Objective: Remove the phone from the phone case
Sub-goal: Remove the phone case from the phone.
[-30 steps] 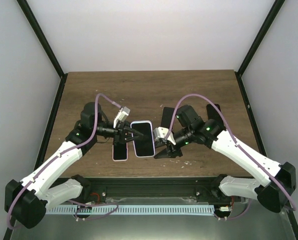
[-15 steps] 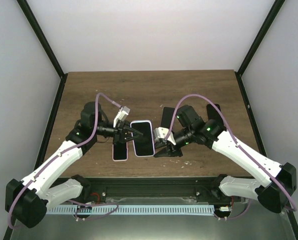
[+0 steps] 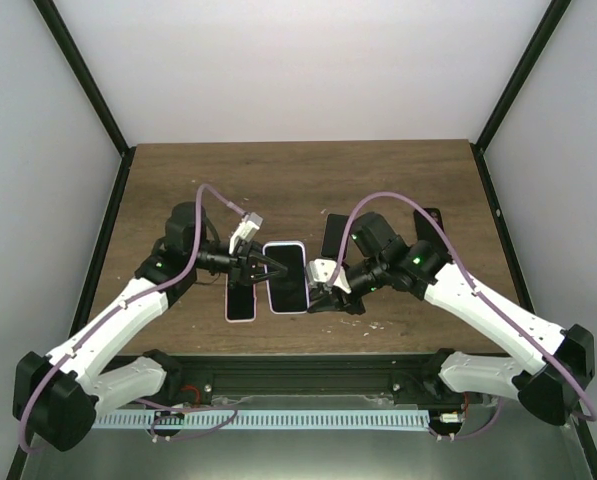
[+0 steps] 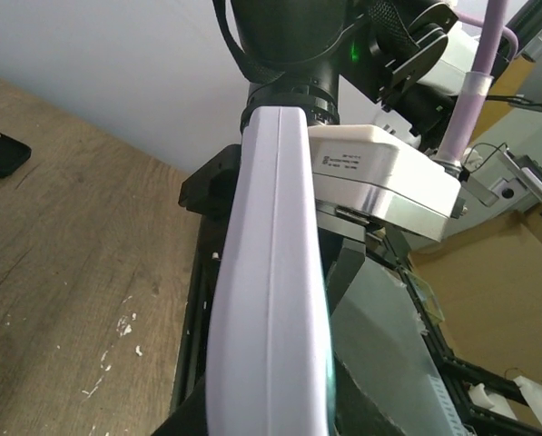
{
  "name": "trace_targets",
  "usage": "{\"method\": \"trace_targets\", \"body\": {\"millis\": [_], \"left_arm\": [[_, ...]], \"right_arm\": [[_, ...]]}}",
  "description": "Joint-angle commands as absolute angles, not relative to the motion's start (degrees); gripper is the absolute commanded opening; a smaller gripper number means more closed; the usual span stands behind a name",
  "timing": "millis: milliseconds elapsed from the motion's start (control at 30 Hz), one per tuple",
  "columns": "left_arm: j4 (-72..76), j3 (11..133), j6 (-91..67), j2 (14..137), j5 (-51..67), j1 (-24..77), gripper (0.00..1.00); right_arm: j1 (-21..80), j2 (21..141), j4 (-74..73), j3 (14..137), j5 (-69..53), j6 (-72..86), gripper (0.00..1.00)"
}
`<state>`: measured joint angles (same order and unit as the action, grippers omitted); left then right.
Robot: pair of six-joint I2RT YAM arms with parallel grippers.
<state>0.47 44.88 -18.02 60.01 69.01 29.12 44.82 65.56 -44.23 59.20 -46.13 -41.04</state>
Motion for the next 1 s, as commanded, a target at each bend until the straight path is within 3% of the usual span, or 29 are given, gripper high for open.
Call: {"method": "trace_targets", "body": {"millis": [0, 200, 400, 667, 967], "left_arm": [[5.2, 45.8, -21.1, 60.8, 73.7, 29.0, 0.0], [9.4, 44.9, -24.9, 61.6, 76.1, 29.0, 0.0], [9.7, 44.9, -25.1, 61.7, 76.2, 29.0, 0.0], [10.0, 44.8, -25.4, 61.8, 76.3, 29.1, 0.0], [10.5, 44.6, -25.8, 61.3, 75.9, 29.1, 0.0]], "right_arm": [[47.3, 65.7, -42.3, 61.4, -41.5, -46.4, 0.22], [52.0, 66.9, -39.3, 61.0, -29.8, -49.7, 0.21], [51.2, 67.3, -26.3, 58.1, -19.1, -42.9, 0.14], [41.7, 67.4, -18.3, 59.1, -29.4, -28.1, 0.17], [39.3, 70.4, -20.0, 62.0, -46.4, -21.1, 0.38]]}}
